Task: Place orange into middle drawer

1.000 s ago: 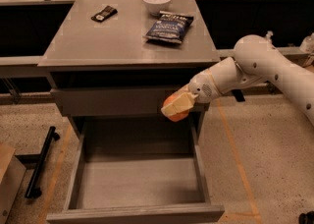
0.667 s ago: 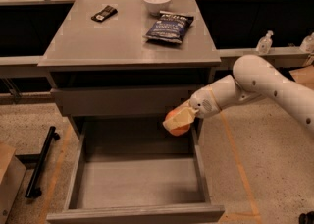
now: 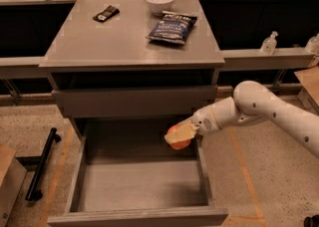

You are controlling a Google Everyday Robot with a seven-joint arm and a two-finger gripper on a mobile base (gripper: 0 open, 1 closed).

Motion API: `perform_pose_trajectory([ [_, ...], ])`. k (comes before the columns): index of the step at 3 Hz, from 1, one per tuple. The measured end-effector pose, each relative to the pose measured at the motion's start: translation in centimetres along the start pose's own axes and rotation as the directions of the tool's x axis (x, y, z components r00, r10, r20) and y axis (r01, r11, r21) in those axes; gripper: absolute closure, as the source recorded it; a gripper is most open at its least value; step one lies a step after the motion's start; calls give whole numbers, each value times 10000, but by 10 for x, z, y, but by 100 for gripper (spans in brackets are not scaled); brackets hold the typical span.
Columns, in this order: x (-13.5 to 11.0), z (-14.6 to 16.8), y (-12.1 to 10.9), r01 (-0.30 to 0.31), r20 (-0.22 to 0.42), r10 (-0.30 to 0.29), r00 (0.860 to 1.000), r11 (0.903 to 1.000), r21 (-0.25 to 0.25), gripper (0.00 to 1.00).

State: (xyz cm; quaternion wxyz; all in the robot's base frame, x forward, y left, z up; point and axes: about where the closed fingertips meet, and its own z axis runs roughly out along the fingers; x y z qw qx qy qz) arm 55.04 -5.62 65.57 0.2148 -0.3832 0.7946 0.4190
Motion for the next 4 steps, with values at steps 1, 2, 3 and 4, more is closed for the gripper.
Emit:
perform_pose_trajectory([
  [1, -3, 2, 5, 434, -287, -425, 9987, 9986, 298, 100],
  [2, 7, 30, -9, 613, -134, -610, 9980, 9980, 165, 100],
  [3, 35, 76, -36, 298, 230, -291, 9993, 9992, -275, 100],
  [4, 74, 120, -64, -510, 478, 537, 9974, 9971, -561, 85],
])
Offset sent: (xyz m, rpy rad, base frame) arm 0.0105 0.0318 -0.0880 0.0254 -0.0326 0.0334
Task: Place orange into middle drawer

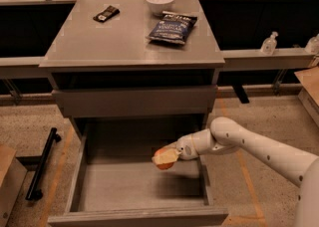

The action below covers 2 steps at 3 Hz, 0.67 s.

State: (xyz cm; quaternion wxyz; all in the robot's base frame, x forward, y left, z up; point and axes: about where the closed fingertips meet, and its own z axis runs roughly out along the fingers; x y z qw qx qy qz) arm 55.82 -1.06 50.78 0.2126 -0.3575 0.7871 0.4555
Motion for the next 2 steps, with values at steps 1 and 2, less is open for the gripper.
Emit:
perform_pose_trajectory([
  [1, 38, 31, -24, -853, 60, 853, 9963, 9964, -16, 62],
  [2, 59, 45, -37, -1344, 220, 1343, 9907, 9909, 34, 38],
])
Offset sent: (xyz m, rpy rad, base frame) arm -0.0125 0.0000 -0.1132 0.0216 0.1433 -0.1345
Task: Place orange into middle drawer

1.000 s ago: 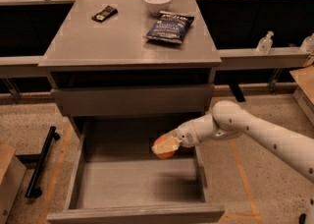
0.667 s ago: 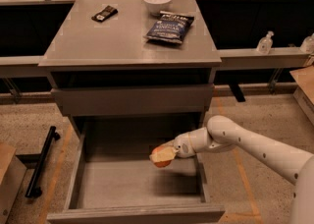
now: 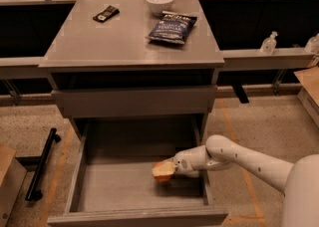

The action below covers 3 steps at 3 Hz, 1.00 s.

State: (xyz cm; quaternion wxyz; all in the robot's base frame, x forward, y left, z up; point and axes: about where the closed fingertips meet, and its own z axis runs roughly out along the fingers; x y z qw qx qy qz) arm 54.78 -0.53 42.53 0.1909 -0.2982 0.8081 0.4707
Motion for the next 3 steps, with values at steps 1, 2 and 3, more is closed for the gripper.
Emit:
perform_pose_trajectory([
  [1, 10, 9, -7, -256, 20, 256, 9997, 9997, -20, 15],
  [2, 16, 13, -10, -431, 99, 430, 9990, 9990, 70, 0],
  [3, 16, 13, -10, -438, 103, 438, 9990, 9990, 77, 0],
])
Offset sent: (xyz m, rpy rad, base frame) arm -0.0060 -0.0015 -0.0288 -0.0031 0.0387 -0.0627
